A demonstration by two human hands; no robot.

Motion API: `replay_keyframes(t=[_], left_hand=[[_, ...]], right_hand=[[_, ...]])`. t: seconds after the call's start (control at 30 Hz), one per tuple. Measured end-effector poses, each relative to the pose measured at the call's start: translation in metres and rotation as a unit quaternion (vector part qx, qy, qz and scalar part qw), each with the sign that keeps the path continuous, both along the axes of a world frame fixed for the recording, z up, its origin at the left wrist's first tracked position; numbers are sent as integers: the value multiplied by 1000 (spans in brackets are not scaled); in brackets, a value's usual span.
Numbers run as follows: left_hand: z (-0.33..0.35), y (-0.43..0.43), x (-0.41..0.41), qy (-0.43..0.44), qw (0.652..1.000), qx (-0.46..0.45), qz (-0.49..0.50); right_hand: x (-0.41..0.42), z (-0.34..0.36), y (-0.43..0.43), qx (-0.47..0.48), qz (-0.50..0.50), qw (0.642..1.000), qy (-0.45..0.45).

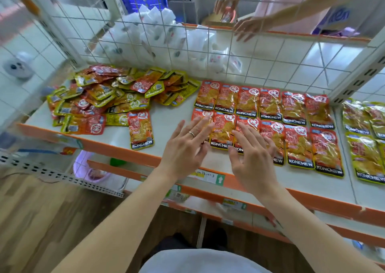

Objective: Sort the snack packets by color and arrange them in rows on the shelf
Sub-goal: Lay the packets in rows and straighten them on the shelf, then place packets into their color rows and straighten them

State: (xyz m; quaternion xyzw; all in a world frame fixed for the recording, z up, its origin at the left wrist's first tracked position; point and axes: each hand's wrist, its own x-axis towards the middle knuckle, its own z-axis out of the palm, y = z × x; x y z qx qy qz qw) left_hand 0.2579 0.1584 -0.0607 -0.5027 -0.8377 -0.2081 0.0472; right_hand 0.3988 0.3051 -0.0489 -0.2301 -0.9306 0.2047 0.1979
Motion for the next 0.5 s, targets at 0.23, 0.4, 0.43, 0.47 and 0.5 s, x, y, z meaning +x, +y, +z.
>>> replay_keyframes(t=[0.23,0.4,0.43,0.47,0.5], left_hand=[[24,-61,-15,9,994,59,89],[23,-113,-60,-3,987,59,149],[22,-125,-70,-10,985,58,160],[21,-136,-80,-17,984,56,168],[20,-147,-89,-21,983,53,175]], right_hand=[[-55,34,-42,-34,73,996,34],[-108,38,-87,-43,99,994,7],[-119,38,-96,-50,100,994,-7],[-129,39,-105,-57,101,993,-25],[-140,39,-113,-61,100,992,-45]])
